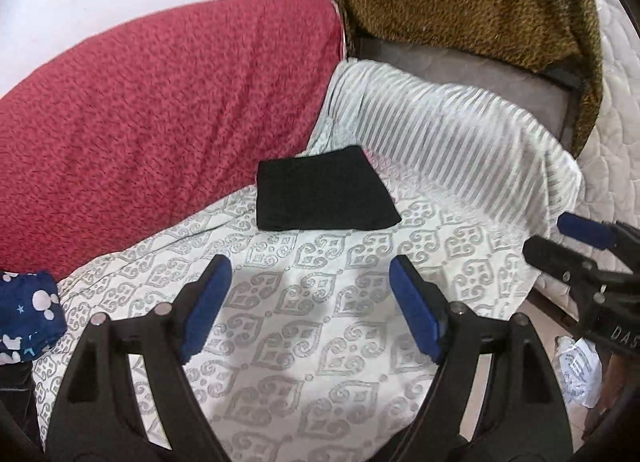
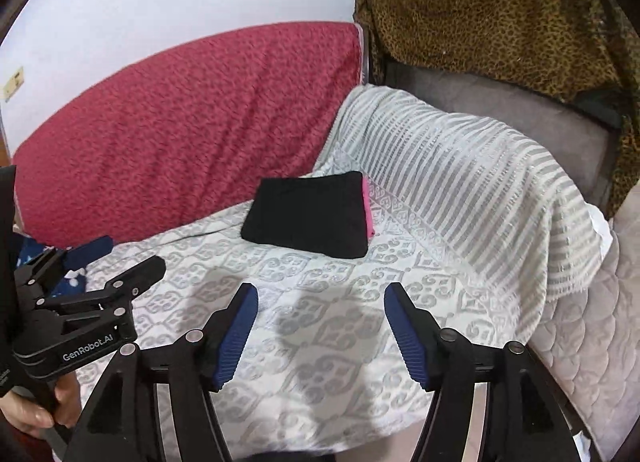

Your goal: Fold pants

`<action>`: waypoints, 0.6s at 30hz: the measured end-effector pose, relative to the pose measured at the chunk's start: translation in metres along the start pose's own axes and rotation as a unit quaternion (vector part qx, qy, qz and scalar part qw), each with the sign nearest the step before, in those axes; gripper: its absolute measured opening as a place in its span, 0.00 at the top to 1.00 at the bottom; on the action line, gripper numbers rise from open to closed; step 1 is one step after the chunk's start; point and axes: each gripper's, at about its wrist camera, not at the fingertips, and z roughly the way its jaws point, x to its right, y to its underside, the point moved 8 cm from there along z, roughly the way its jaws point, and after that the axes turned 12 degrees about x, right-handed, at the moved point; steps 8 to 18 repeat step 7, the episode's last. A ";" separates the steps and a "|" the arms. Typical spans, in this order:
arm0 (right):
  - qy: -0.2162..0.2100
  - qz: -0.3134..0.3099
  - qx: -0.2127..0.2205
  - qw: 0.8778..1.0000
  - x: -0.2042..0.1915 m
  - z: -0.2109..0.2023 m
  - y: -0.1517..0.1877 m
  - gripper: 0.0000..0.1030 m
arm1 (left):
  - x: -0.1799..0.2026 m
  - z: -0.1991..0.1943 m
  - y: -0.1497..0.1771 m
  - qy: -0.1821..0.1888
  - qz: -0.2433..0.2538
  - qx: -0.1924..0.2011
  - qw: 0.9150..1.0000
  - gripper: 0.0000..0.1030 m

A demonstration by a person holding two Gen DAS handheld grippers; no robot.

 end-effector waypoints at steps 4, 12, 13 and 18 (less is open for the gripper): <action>0.003 -0.003 0.010 1.000 -0.006 -0.024 0.001 0.34 | 0.003 -0.026 -0.008 -0.010 0.001 0.032 0.999 0.21; 0.007 -0.001 0.014 1.000 -0.008 -0.038 0.002 0.33 | 0.010 -0.037 -0.011 -0.007 0.009 0.035 0.999 0.21; 0.007 -0.001 0.014 1.000 -0.008 -0.038 0.002 0.33 | 0.010 -0.037 -0.011 -0.007 0.009 0.035 0.999 0.21; 0.007 -0.001 0.014 1.000 -0.008 -0.038 0.002 0.33 | 0.010 -0.037 -0.011 -0.007 0.009 0.035 0.999 0.21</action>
